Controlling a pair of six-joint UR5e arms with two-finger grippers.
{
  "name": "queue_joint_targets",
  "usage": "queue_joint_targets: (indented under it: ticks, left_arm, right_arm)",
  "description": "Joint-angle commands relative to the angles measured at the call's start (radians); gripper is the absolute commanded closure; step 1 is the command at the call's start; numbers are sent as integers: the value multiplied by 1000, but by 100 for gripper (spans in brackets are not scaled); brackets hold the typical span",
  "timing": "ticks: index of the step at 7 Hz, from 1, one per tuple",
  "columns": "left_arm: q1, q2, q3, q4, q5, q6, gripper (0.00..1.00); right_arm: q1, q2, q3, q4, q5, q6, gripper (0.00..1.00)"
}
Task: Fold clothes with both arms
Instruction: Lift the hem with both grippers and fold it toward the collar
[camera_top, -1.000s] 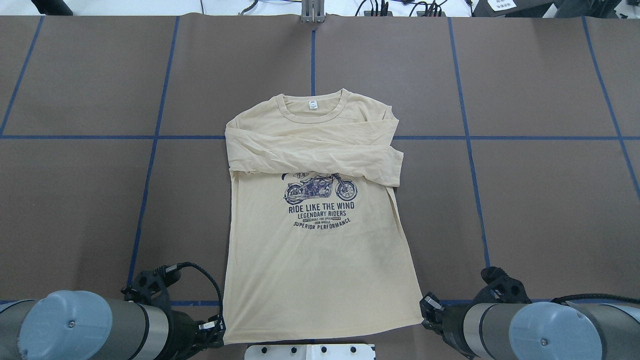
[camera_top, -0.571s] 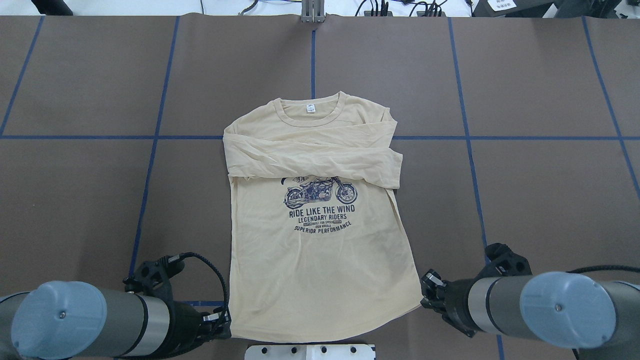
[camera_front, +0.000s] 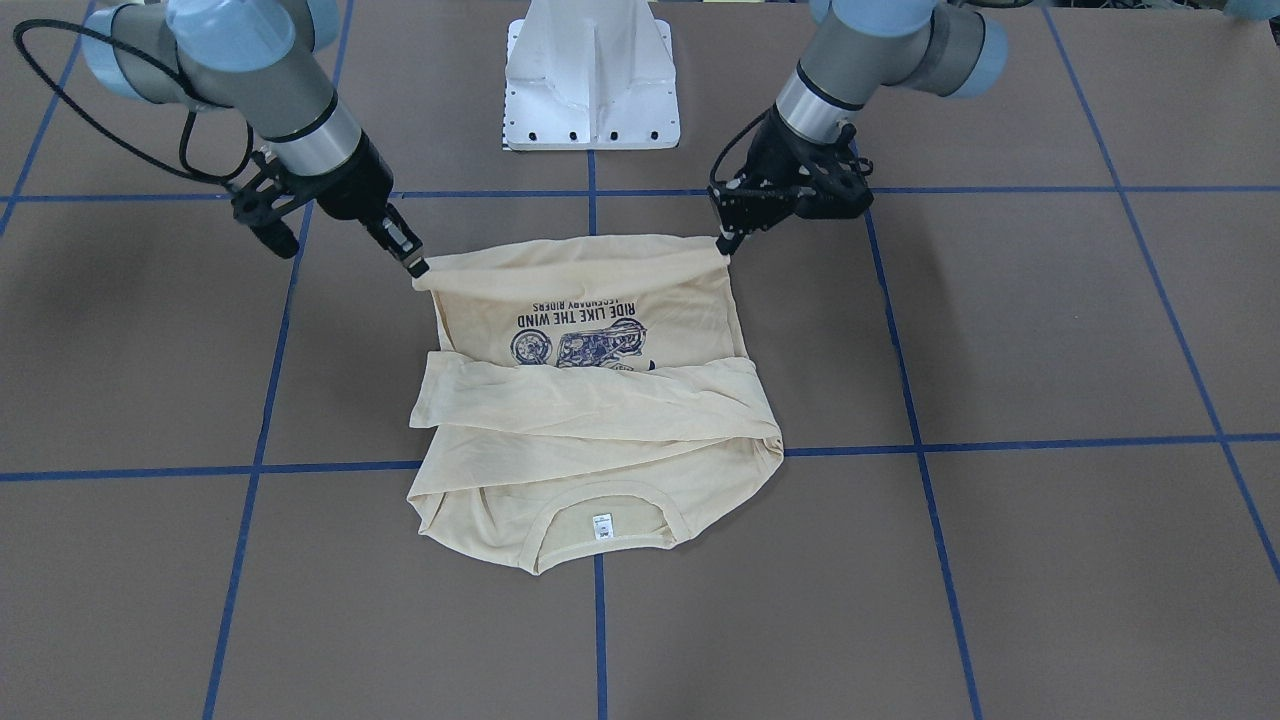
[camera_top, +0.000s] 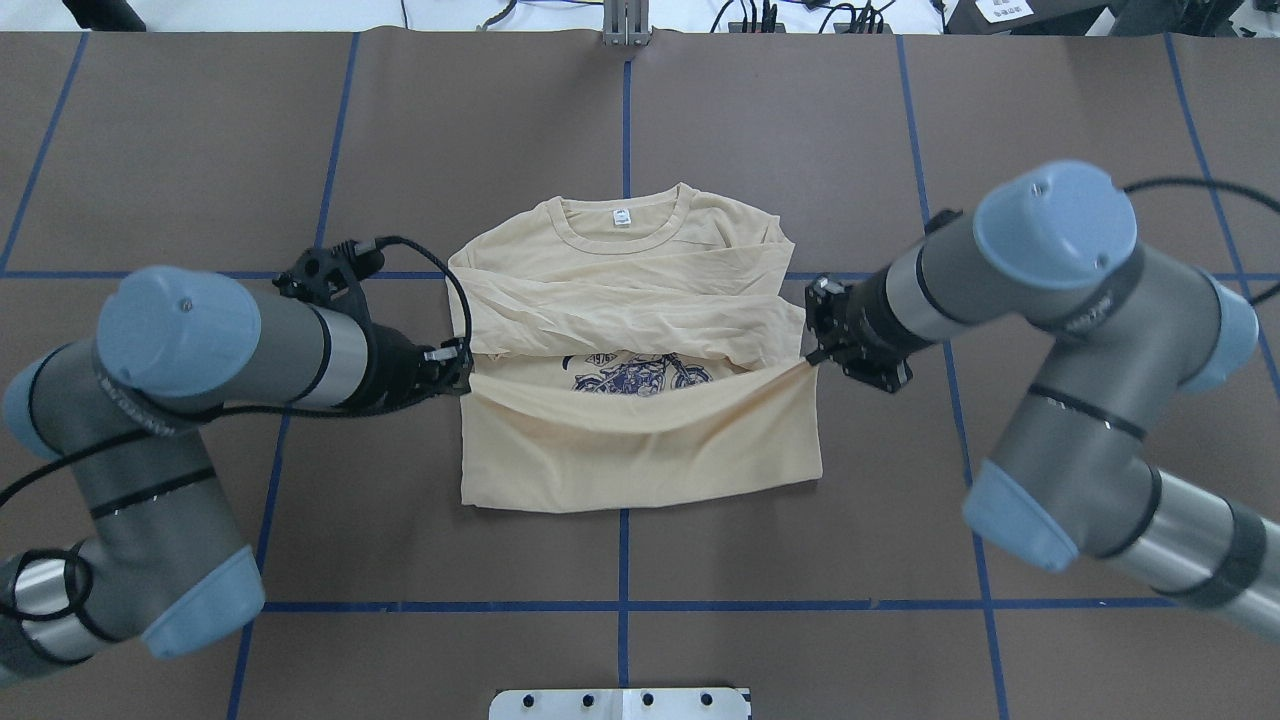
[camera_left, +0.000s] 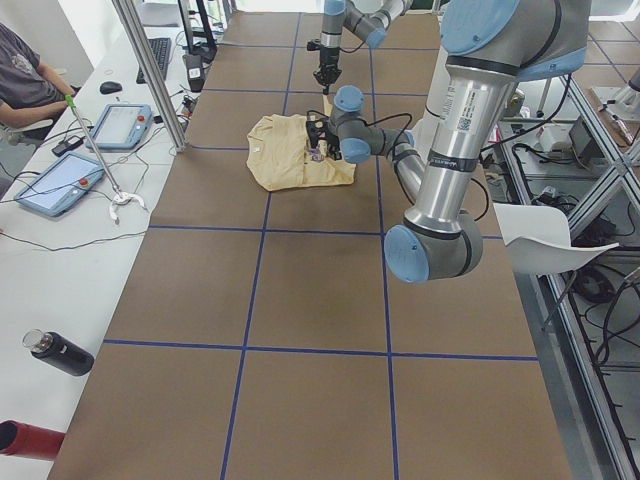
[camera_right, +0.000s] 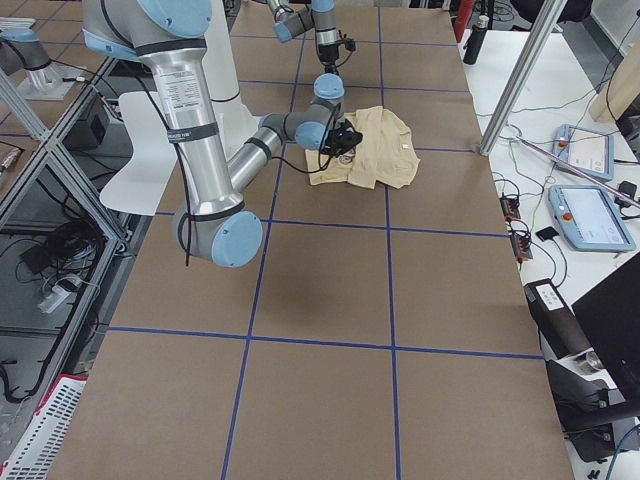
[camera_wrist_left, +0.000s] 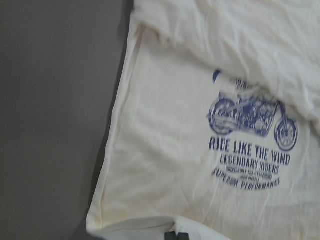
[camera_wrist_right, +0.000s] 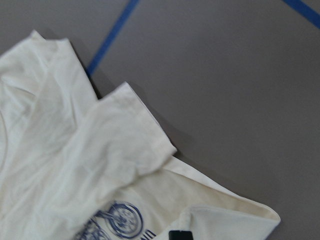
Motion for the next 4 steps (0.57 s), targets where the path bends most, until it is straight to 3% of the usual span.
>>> queue_joint_targets:
  ticks: [1,3,4]
  left_arm:
    - [-126,-46,81,-5,-17,72,100]
    - [-176,-84,87,7,-22,75,100]
    - [-174,-116,169,-11,-20,73,100]
  right_arm:
    - [148,170,-176,-94,40,-144,100]
    - [181,275,-353,-89,33,-240,100]
    - [178,370,-499,-86,28,-284,100]
